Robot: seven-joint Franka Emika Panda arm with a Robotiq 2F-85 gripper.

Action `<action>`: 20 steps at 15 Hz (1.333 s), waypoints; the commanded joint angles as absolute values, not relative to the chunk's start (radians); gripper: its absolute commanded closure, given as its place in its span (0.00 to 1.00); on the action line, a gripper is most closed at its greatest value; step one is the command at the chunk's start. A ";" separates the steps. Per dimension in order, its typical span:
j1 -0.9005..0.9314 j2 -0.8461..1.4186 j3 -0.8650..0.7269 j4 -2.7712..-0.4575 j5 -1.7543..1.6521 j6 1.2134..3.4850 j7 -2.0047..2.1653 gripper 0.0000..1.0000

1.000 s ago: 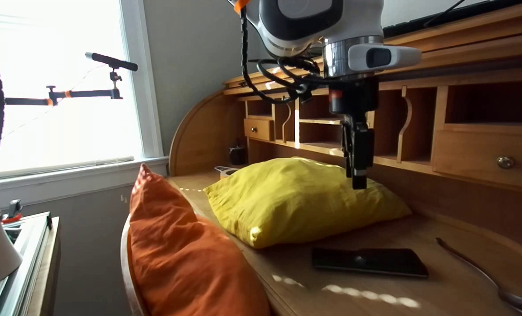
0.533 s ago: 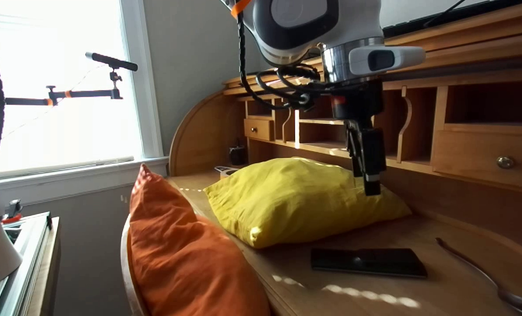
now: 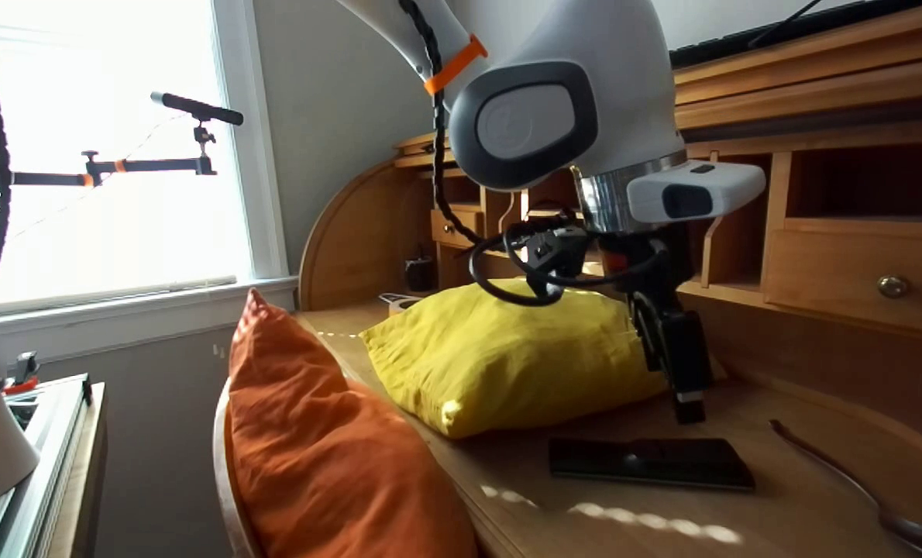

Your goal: Put the remote on the pillow upside down

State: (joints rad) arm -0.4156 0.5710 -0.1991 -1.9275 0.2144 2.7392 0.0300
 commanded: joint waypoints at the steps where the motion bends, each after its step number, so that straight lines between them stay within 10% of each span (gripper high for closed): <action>1: -0.473 0.639 -0.141 -1.897 0.249 2.832 -0.048 0.00; 17: -0.568 0.875 -0.012 -1.786 0.189 3.143 -0.053 0.00; 18: -0.565 0.886 -0.015 -1.777 0.189 3.142 -0.047 0.25; 20: -0.564 0.899 -0.014 -1.763 0.194 3.134 -0.038 0.34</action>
State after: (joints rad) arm -0.5455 0.8527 -0.0299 -1.8067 0.2088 3.1176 -0.0463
